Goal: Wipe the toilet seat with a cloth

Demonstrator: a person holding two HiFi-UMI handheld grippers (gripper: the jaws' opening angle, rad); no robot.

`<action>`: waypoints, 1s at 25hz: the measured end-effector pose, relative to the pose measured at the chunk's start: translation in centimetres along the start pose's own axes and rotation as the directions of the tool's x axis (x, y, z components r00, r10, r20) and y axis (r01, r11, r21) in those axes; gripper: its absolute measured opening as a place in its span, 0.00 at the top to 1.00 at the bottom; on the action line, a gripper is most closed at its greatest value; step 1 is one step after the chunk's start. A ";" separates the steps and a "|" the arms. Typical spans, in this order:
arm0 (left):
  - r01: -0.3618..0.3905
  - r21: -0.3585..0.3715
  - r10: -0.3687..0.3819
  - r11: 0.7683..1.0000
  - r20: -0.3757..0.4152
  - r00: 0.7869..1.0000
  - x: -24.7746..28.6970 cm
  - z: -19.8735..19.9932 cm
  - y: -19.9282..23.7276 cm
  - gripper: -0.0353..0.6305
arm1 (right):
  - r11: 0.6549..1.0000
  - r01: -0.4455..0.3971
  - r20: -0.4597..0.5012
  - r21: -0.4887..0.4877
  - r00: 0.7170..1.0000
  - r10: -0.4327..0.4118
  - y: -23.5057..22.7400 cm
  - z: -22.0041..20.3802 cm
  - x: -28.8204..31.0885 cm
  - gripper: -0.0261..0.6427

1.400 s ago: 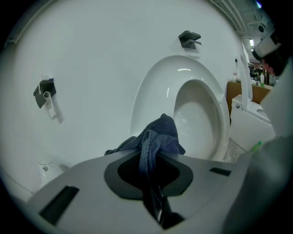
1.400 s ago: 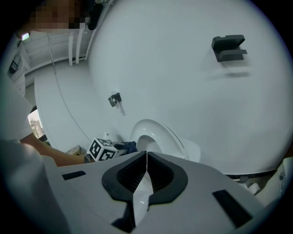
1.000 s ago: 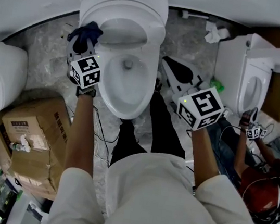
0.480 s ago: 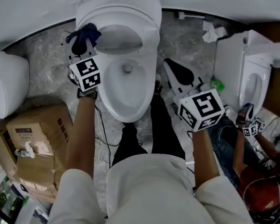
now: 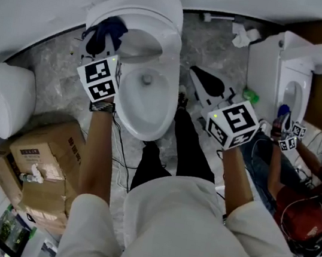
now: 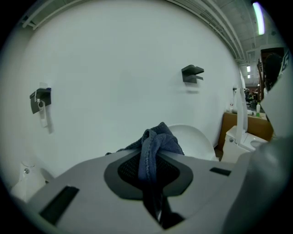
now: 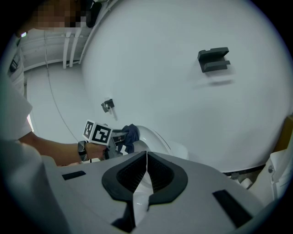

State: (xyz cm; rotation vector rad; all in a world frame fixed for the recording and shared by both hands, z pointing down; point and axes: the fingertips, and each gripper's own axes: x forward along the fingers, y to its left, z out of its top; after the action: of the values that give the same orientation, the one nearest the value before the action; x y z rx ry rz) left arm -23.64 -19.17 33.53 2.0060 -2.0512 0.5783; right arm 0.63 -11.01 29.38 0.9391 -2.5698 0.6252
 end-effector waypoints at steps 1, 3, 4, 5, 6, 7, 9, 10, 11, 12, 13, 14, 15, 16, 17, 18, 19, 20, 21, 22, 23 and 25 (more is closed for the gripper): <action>0.022 0.007 -0.022 1.000 -0.002 1.000 0.1 0.3 -0.5 0.89 | 1.000 0.002 0.001 0.001 1.000 -0.002 0.0 0.0 -0.1 0.92; 0.058 0.018 -0.058 0.998 0.005 0.998 0.4 0.9 -1.5 0.89 | 1.000 0.007 0.004 -0.001 1.000 -0.007 -0.1 0.0 -0.2 0.92; 0.069 0.018 -0.069 0.997 0.010 0.998 0.5 1.2 -1.9 0.89 | 1.000 0.008 0.004 -0.002 1.000 -0.008 -0.1 0.0 -0.2 0.92; 0.079 0.014 -0.079 0.997 0.016 0.997 0.5 1.3 -2.3 0.89 | 1.000 0.010 0.003 -0.001 1.000 -0.010 0.0 -0.2 -0.3 0.92; 0.092 0.011 -0.092 0.996 0.021 0.996 0.4 1.3 -2.6 0.89 | 1.000 0.011 0.003 0.003 1.000 -0.011 0.1 -0.4 -0.3 0.92; 0.110 0.013 -0.111 0.994 0.026 0.993 0.3 1.4 -3.0 0.89 | 1.000 0.013 0.003 0.008 1.000 -0.013 0.2 -0.6 -0.2 0.92; 0.167 0.042 -0.169 0.985 0.044 0.985 0.3 2.1 -4.4 0.89 | 1.000 0.017 0.011 0.010 1.000 -0.017 0.0 -0.6 -0.1 0.92; 0.200 0.065 -0.204 0.978 0.054 0.977 0.4 2.5 -5.5 0.89 | 1.000 0.015 0.022 0.007 1.000 -0.015 -0.2 -0.3 -0.1 0.92; 0.230 0.083 -0.236 0.970 0.063 0.970 0.4 2.9 -6.4 0.89 | 1.000 0.008 0.038 0.003 0.999 -0.008 -0.4 0.1 0.0 0.92; 0.254 0.087 -0.260 0.963 0.076 0.963 0.3 3.3 -7.2 0.89 | 1.000 -0.005 0.057 -0.003 0.998 0.005 -0.4 0.5 0.1 0.92; 0.271 0.078 -0.277 0.960 0.095 0.956 0.0 3.7 -7.7 0.89 | 1.000 -0.017 0.073 -0.013 0.997 0.018 -0.3 0.8 0.2 0.92; 0.282 0.062 -0.287 0.958 0.120 0.950 -0.5 4.2 -7.9 0.89 | 0.999 -0.028 0.085 -0.028 0.996 0.030 -0.3 1.1 0.5 0.92; 0.288 0.042 -0.291 0.957 0.144 0.946 -1.1 4.6 -7.9 0.89 | 0.998 -0.035 0.092 -0.046 0.995 0.039 -0.4 1.3 0.8 0.92; 0.292 0.020 -0.291 0.956 0.167 0.942 -1.9 5.0 -7.7 0.89 | 0.997 -0.038 0.096 -0.066 0.994 0.044 -0.5 1.6 1.3 0.92; 0.293 -0.002 -0.287 0.956 0.187 0.939 -2.7 5.5 -7.4 0.89 | 0.996 -0.039 0.099 -0.086 0.994 0.048 -0.6 1.9 1.8 0.92; 0.291 -0.021 -0.281 0.957 0.203 0.938 -3.5 6.0 -6.9 0.89 | 0.994 -0.040 0.100 -0.103 0.994 0.050 -0.8 2.4 2.4 0.92; 0.286 -0.036 -0.272 0.958 0.217 0.937 -4.3 6.6 -6.4 0.89 | 0.992 -0.041 0.101 -0.116 0.994 0.052 -1.0 2.9 3.0 0.92; 0.280 -0.047 -0.262 0.959 0.229 0.937 -5.1 7.2 -5.9 0.89 | 0.991 -0.044 0.100 -0.125 0.993 0.056 -1.1 3.4 3.7 0.91; 0.272 -0.056 -0.252 0.961 0.241 0.937 -5.8 7.7 -5.4 0.89 | 0.990 -0.050 0.097 -0.134 0.993 0.063 -1.3 3.8 4.4 0.91; 0.264 -0.064 -0.241 0.962 0.251 0.937 -6.4 8.2 -4.8 0.89 | 0.988 -0.058 0.090 -0.144 0.993 0.072 -1.4 4.2 5.3 0.91; 0.256 -0.073 -0.229 0.964 0.260 0.938 -6.9 8.6 -4.3 0.89 | 0.985 -0.069 0.077 -0.158 0.994 0.082 -1.7 4.4 6.3 0.91; 0.235 -0.088 -0.204 0.968 0.267 0.942 -7.9 9.3 -3.3 0.89 | 0.977 -0.091 0.037 -0.191 0.994 0.100 -2.0 4.4 8.3 0.84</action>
State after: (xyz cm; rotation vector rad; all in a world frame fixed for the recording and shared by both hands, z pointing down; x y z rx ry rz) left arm -18.91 -15.90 22.32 2.2967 -1.9012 0.1555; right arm -4.75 -19.01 29.93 0.7801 -2.6717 0.3794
